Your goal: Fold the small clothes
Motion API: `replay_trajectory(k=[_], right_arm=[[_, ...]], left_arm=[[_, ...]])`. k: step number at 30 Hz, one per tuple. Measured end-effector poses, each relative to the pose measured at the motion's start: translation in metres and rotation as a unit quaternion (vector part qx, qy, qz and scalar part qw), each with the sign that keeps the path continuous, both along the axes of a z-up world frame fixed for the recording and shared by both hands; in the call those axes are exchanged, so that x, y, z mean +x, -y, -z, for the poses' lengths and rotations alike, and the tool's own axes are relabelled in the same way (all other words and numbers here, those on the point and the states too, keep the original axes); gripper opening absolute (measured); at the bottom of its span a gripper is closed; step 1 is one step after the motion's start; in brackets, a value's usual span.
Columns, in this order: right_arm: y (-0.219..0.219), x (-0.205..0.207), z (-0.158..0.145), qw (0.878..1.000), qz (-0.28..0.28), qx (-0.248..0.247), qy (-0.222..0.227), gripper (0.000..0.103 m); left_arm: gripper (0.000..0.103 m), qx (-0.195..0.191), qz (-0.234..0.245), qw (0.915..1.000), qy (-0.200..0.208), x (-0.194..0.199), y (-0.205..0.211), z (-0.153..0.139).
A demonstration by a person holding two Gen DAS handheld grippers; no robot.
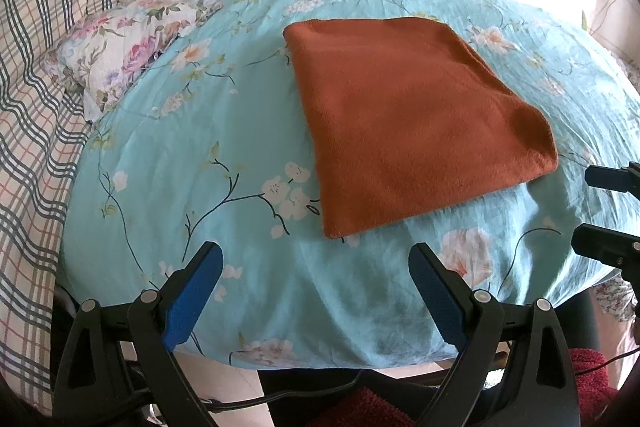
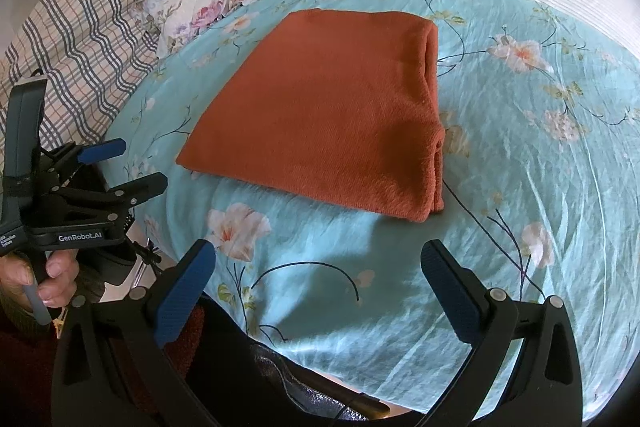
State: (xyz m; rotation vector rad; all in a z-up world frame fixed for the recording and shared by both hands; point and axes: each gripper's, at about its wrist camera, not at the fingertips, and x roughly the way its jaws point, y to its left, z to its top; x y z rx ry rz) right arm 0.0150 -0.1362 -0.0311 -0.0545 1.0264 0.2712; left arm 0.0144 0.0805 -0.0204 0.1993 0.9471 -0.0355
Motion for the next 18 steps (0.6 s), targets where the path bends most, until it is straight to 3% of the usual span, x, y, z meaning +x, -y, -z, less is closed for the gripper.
replay_trajectory(k=[18], right_arm=[[-0.0012, -0.0009, 0.0006, 1.0, 0.0, 0.0, 0.0, 0.102]], left_arm=[[0.095, -0.001, -0.001, 1.0, 0.0, -0.0004, 0.0004, 0.0007]])
